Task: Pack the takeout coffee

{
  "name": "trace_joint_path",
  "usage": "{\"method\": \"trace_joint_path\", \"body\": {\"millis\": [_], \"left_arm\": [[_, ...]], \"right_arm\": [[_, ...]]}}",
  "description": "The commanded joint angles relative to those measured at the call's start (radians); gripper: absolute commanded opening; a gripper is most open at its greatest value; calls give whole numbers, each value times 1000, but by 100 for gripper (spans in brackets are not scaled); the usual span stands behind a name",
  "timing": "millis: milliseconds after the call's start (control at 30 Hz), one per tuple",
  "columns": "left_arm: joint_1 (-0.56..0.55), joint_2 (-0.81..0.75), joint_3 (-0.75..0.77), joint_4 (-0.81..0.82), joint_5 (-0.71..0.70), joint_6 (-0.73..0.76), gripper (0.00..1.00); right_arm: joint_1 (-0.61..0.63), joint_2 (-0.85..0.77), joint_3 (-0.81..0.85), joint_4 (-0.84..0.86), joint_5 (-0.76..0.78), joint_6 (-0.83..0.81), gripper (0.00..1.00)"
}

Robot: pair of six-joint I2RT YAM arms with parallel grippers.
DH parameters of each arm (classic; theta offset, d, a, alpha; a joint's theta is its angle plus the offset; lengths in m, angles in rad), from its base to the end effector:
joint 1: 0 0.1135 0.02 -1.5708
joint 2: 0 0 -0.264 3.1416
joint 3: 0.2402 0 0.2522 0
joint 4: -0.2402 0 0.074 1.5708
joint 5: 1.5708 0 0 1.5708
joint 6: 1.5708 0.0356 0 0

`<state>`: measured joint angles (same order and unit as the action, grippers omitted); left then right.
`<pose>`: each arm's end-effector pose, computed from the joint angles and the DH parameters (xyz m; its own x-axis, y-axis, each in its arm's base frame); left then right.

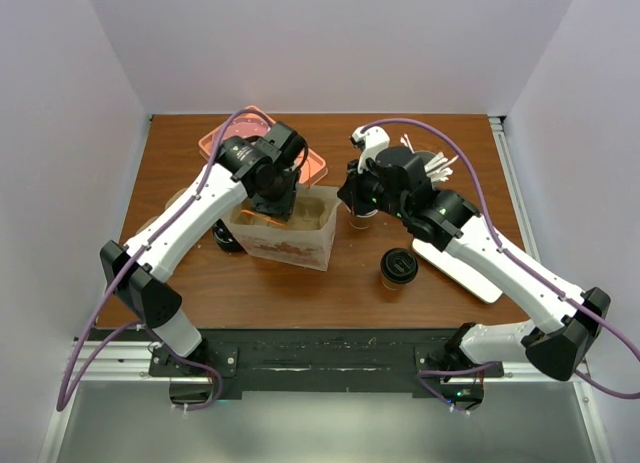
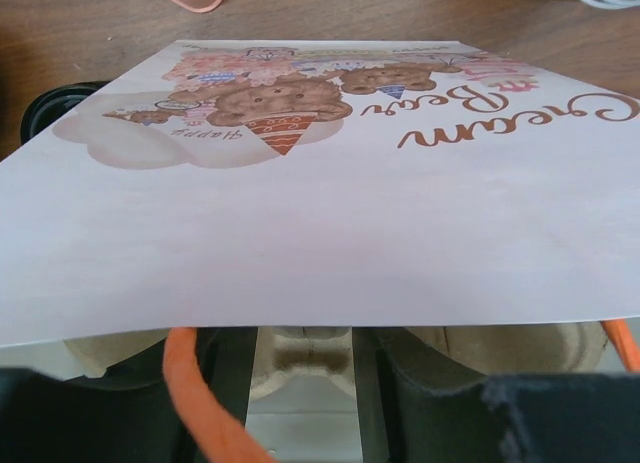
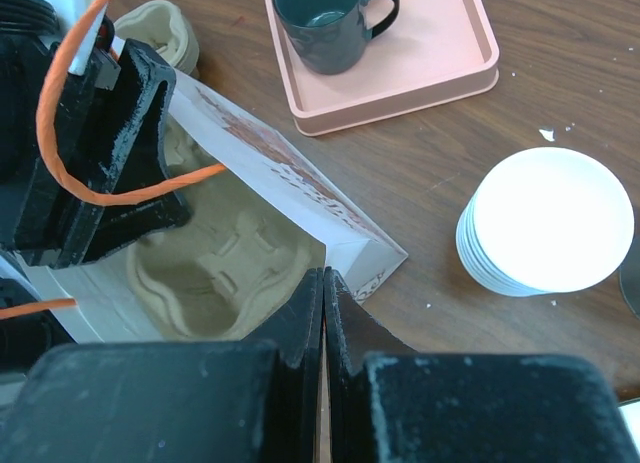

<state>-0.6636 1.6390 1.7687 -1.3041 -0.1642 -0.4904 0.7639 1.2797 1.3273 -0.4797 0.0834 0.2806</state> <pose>0.2519 -0.1896 0.3674 -0.9038 0.1169 -0.4116 0.1500 0.9875 -0.0488 0.2082 0.1953 0.3921 -0.4664 -0.0646 -0.8822 -0.5261 0.8220 0.2180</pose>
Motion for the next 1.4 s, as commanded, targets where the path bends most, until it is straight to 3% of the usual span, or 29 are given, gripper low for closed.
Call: {"method": "trace_joint_path", "body": {"millis": [0, 333, 567, 867, 1167, 1367], "left_arm": [[-7, -8, -26, 55, -35, -20, 14], [-5, -2, -95, 143, -58, -50, 22], [-5, -5, -66, 97, -46, -47, 41], [-5, -24, -22, 26, 57, -43, 61], [-4, -53, 58, -9, 185, -53, 70], [-4, -103, 35, -9, 233, -80, 74]], "right_arm": [[-2, 6, 36, 32, -7, 52, 0], [-2, 9, 3, 35, 9, 120, 0], [-2, 17, 10, 39, 7, 141, 0], [-3, 29, 0, 30, 33, 141, 0], [-2, 30, 9, -40, 68, 58, 0], [-5, 29, 3, -88, 65, 34, 0]]}}
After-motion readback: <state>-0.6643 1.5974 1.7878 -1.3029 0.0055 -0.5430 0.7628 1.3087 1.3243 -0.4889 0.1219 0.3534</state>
